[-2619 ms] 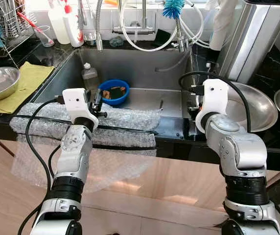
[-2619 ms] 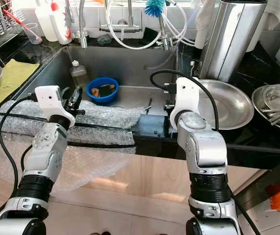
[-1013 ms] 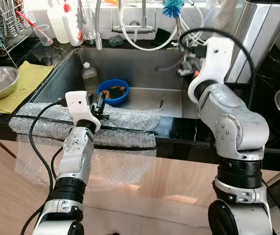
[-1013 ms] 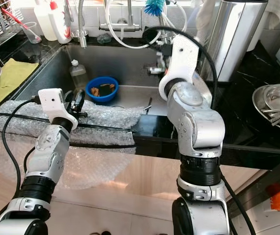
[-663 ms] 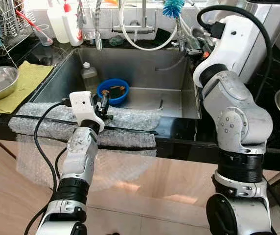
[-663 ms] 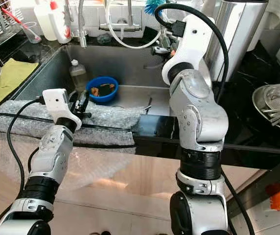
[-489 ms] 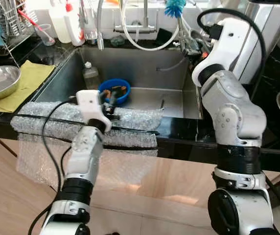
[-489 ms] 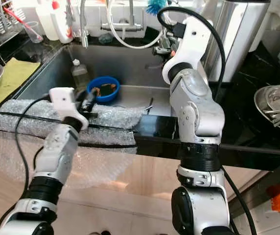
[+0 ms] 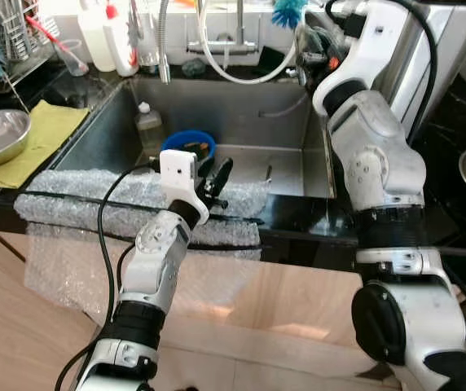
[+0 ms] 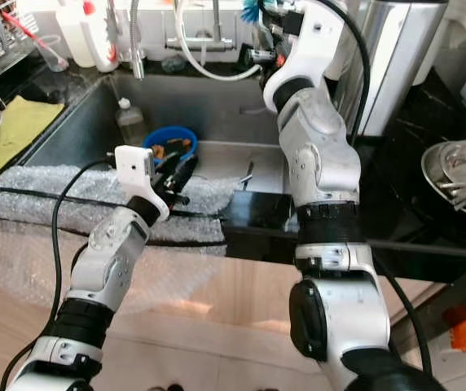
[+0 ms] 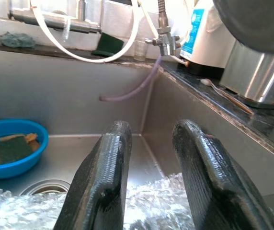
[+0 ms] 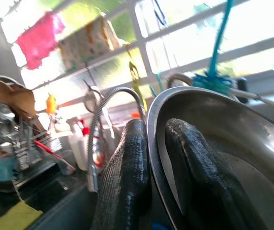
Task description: Kitchen organization
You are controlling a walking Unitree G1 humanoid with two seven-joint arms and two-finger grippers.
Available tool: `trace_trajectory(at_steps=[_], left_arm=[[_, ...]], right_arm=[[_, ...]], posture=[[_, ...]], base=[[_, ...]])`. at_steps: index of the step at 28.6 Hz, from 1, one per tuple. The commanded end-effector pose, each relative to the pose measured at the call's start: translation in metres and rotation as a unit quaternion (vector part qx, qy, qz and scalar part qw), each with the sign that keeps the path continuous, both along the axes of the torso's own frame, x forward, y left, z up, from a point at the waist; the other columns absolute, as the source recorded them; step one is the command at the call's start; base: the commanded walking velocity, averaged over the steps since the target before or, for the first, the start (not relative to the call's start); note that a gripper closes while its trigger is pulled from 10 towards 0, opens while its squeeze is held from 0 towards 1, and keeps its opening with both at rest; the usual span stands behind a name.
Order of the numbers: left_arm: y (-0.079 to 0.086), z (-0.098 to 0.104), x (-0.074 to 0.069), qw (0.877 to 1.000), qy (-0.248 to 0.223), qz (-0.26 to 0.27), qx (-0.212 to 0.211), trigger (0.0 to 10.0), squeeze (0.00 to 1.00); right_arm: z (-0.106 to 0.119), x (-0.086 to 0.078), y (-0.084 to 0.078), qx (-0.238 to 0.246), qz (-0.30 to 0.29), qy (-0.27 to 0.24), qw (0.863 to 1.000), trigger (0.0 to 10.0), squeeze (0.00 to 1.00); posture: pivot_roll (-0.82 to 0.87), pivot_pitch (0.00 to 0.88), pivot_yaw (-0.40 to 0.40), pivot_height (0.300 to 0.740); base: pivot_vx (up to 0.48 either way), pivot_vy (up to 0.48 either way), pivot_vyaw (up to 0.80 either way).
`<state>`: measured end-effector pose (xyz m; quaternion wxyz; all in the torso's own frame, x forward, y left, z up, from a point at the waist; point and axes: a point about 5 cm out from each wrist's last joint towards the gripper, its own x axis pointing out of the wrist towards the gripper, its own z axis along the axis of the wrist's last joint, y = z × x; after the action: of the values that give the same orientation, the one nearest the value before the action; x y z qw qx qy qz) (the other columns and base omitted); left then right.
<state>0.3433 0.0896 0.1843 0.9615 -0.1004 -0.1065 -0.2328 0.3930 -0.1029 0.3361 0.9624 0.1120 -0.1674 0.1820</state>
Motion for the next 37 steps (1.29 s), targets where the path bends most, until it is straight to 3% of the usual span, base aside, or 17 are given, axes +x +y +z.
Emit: trace_trajectory(at_steps=[1,4,8,12,14,20,31,37], left_arm=[[-0.001,0.003,-0.002,1.0,-0.003,-0.007,-0.005,10.0,0.0],[-0.003,0.003,-0.003,1.0,-0.003,-0.011,-0.002,10.0,0.0],[-0.008,0.003,-0.006,1.0,-0.002,-0.021,-0.002,10.0,0.0],[-0.011,0.003,-0.01,0.999,0.0,-0.034,-0.001,10.0,0.0],[-0.012,0.003,-0.01,0.999,0.0,-0.035,0.0,10.0,0.0],[-0.011,0.003,-0.015,0.999,0.002,-0.044,0.01,10.0,0.0],[-0.016,-0.001,-0.032,0.995,0.012,-0.08,0.051,10.0,0.0],[-0.017,-0.002,-0.037,0.995,0.017,-0.084,0.053,10.0,0.0]], right_arm=[[0.021,-0.002,0.009,-0.002,0.026,-0.044,0.999,10.0,0.0],[0.028,0.001,0.015,0.016,0.054,-0.056,0.997,10.0,0.0],[0.03,0.011,0.018,0.077,0.095,-0.036,0.992,10.0,0.0],[0.011,0.025,0.012,0.153,0.098,0.042,0.983,10.0,0.0],[0.007,0.027,0.01,0.162,0.09,0.055,0.981,10.0,0.0],[-0.012,0.033,0.0,0.27,0.098,0.108,0.952,10.0,0.0],[-0.004,0.031,0.018,0.347,0.153,0.108,0.919,10.0,0.0],[-0.026,0.033,0.022,0.325,0.104,0.153,0.927,10.0,0.0]], posture=[[-0.1,0.08,0.039,0.74],[-0.1,0.081,0.037,0.74],[-0.08,0.086,0.032,0.74],[-0.06,0.085,0.025,0.74],[-0.06,0.083,0.023,0.74],[-0.01,0.078,0.014,0.74],[0.05,0.066,0.002,0.74],[0.07,0.066,-0.005,0.74]], base=[[0.0,0.0,0.0],[0.0,0.0,0.0],[0.0,0.0,0.0],[0.0,0.0,0.0],[0.0,0.0,0.0],[0.0,0.0,0.0],[0.0,0.0,0.0],[0.0,0.0,0.0]])
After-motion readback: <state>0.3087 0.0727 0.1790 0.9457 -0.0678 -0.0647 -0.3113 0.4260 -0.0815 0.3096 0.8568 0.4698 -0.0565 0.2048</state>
